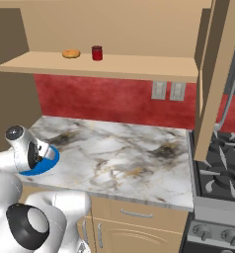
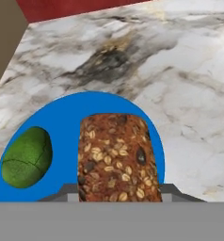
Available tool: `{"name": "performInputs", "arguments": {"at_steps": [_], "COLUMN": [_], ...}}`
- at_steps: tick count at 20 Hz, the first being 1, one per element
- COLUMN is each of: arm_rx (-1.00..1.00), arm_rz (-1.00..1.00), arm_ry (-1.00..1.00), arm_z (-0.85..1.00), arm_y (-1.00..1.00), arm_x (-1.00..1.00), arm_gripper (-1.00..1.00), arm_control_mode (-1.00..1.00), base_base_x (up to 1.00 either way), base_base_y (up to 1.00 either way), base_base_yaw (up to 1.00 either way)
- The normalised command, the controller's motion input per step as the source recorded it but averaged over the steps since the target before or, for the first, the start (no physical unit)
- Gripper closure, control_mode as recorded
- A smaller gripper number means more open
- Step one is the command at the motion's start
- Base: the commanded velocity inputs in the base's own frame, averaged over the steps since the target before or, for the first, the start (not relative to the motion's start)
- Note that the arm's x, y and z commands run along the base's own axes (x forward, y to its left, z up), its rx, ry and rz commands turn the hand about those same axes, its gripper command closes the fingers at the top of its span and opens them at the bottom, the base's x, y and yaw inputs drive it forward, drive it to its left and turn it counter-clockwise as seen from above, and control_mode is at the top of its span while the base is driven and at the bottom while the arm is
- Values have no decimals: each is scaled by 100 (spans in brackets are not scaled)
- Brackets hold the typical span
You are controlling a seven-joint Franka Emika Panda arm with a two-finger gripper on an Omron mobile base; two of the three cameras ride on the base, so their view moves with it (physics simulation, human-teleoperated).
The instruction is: Pick the avocado and bread from the counter and place them on the plate. Then pick the jam from the cabinet and place it next to the plate. Lastly close the cabinet door.
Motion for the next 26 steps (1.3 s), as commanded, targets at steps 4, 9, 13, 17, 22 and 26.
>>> {"name": "performInputs", "arguments": {"at_steps": [4, 9, 13, 17, 22, 26], "arm_rx": [0, 0, 0, 0, 0, 2], "arm_rz": [0, 0, 0, 0, 0, 0], "arm_ry": [0, 4, 2, 0, 0, -3], "arm_z": [0, -17, -12, 0, 21, 65], "arm_y": [5, 14, 11, 0, 0, 0], "arm_x": [0, 0, 0, 0, 0, 0], "arm_gripper": [100, 100, -100, -100, -100, -100], "arm_control_mode": [-100, -100, -100, -100, -100, -100], "base_base_x": [0, 0, 0, 0, 0, 0], "base_base_y": [0, 0, 0, 0, 0, 0], "base_base_yaw": [0, 0, 0, 0, 0, 0]}}
